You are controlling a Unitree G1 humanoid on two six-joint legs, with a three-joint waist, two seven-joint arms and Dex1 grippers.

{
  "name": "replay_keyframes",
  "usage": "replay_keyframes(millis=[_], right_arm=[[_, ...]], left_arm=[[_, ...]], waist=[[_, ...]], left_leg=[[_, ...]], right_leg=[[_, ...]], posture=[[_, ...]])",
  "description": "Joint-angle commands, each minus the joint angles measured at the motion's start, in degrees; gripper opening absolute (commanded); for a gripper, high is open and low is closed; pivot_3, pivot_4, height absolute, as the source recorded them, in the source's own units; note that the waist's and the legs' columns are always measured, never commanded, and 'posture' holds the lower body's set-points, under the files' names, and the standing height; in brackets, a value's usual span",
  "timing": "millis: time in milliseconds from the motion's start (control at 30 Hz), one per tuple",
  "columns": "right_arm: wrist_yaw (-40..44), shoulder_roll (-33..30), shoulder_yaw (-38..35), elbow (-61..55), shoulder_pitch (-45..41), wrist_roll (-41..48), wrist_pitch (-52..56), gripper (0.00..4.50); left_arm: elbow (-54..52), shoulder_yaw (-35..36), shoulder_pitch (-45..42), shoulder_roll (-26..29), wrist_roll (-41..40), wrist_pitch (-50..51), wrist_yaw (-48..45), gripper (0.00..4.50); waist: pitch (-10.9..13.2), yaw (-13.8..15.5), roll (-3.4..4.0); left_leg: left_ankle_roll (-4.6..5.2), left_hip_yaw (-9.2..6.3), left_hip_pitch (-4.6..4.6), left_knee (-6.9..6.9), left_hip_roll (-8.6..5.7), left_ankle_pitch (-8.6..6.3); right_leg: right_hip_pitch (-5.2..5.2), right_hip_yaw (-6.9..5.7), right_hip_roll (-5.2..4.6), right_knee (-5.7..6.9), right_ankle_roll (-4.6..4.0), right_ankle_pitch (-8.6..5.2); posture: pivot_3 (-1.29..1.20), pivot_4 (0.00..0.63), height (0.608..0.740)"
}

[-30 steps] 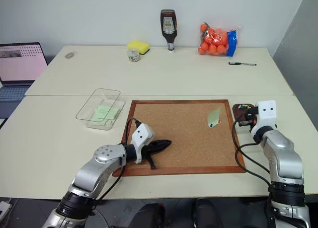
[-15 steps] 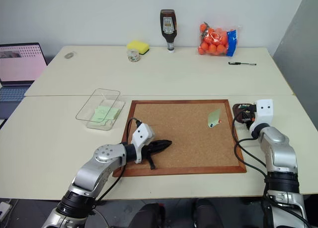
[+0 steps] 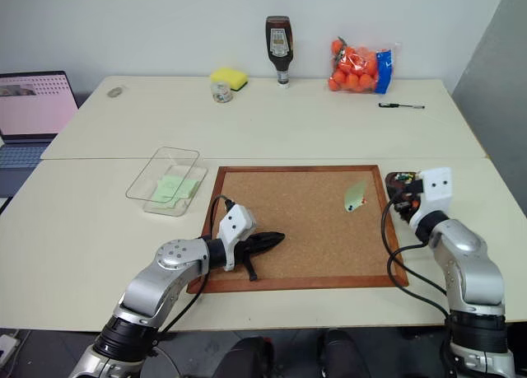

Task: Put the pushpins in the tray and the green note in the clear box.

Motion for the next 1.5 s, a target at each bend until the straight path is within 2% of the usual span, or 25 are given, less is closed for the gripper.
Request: replay_keyframes(millis=[33,133,300,967,1033,1267,1300,1500], right_arm=[[0.54,0.18,4.09,-4.2,0.93,-1.03,0.07,1.85],[2.51,-0.75,9.1,-3.74,1.2,-3.49,-1.26,1.85],[2.35,-0.64,10.91,-0.53,-0.55,-5.62,-3.31,1.85],[1.11,1.39,10.33,6.93,-4.04,-7.34,-7.14,1.85],[1.12,1.58,10.43,7.59,-4.5,-7.52,-7.41,1.67],[1.11,1.99,10.06,8.37,-4.87,-7.92,-7.72,0.35],[1.16,1.96,9.97,8.3,-4.81,-7.92,-7.73,0.03],[1.66,1.67,9.31,7.01,-4.08,-7.33,-7.38,0.01]], left_arm=[[-0.94,-0.17,-0.36,0.2,0.07,-0.4,-0.27,0.0],[-0.63,-0.08,-0.65,0.38,0.12,-0.55,-0.48,0.0],[-0.59,-0.11,-0.71,0.36,0.24,-0.66,-0.42,0.0],[-1.0,0.06,-0.14,0.68,0.23,-0.7,-0.22,0.0],[-0.93,0.05,-0.21,0.65,0.26,-0.71,-0.17,0.0],[-1.41,0.18,0.11,0.75,0.12,-0.41,-0.05,0.0],[-1.4,0.19,0.11,0.75,0.13,-0.39,-0.03,0.0],[-1.68,0.23,0.3,0.77,0.17,-0.36,0.18,0.0]], waist=[[0.0,-0.14,0.0],[0.0,-0.12,0.0],[0.0,-0.02,0.0],[0.0,-0.04,0.0],[0.0,-0.04,0.0],[0.0,-0.04,0.0],[0.0,-0.04,0.0],[0.0,-0.04,0.0]], left_leg=[[0.0,0.02,0.03,0.0,0.0,0.0],[0.0,0.03,0.05,0.0,0.0,0.0],[0.0,0.04,0.03,0.0,0.0,0.0],[0.0,0.08,0.06,0.0,0.0,0.0],[0.01,0.08,0.06,0.0,0.0,0.0],[0.01,0.08,0.06,0.0,0.0,0.0],[0.01,0.08,0.06,0.0,0.0,0.0],[0.01,0.08,0.06,0.0,0.0,0.0]], right_leg=[[0.0,0.03,0.0,0.01,0.02,0.01],[0.0,0.04,0.02,0.01,0.06,0.04],[0.0,0.05,0.04,-0.02,0.07,0.04],[0.0,0.11,0.05,-0.01,0.08,0.05],[0.0,0.11,0.05,-0.01,0.08,0.05],[0.0,0.12,0.05,-0.01,0.08,0.05],[0.0,0.12,0.05,-0.01,0.08,0.05],[0.0,0.12,0.05,-0.01,0.08,0.05]], posture=[[0.0,0.15,0.74],[0.0,0.15,0.74],[0.0,0.15,0.74],[0.0,0.15,0.74],[0.0,0.15,0.74],[0.0,0.15,0.74],[0.0,0.15,0.74],[0.0,0.15,0.74]])
